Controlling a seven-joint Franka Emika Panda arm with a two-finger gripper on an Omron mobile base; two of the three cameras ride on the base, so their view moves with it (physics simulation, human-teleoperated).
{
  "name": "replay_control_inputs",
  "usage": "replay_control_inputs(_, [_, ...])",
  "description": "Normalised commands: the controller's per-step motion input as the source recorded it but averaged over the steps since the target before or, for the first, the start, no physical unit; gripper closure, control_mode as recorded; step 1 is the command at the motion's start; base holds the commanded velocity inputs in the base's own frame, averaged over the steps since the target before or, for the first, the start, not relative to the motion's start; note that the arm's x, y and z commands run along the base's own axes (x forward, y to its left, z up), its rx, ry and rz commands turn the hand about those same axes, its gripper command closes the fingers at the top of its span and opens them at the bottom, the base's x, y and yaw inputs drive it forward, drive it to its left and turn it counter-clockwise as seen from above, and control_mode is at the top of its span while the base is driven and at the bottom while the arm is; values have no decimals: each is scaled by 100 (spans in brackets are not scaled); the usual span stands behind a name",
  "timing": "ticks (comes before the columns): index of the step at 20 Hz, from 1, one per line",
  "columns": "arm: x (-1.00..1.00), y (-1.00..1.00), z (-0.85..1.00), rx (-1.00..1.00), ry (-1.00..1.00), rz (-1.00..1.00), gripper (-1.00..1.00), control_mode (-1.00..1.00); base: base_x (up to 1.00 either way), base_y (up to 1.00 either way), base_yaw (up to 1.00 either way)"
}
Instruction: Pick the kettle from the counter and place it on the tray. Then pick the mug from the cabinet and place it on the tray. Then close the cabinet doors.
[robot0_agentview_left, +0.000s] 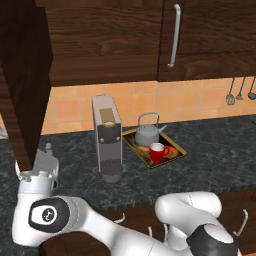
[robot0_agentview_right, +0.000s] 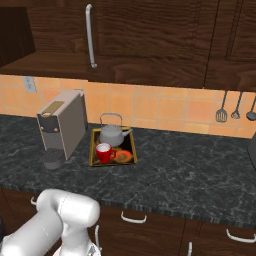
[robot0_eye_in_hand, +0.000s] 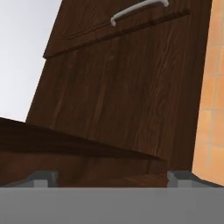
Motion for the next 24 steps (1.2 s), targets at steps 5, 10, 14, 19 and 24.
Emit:
replay_control_inputs(5, [0, 10, 18, 5, -6, -2, -100, -100, 0, 0, 0])
replay_control_inputs(10, [25, 58, -16, 0, 0, -3, -100, -100, 0, 0, 0])
replay_control_inputs(14, [28, 86, 3, 0, -7, -9, -100, -100, 0, 0, 0])
replay_control_inputs(19, [-2, 23, 37, 1, -9, -11, -100, -100, 0, 0, 0])
replay_control_inputs(24, [-9, -13, 42, 12, -6, -6, -100, -100, 0, 0, 0])
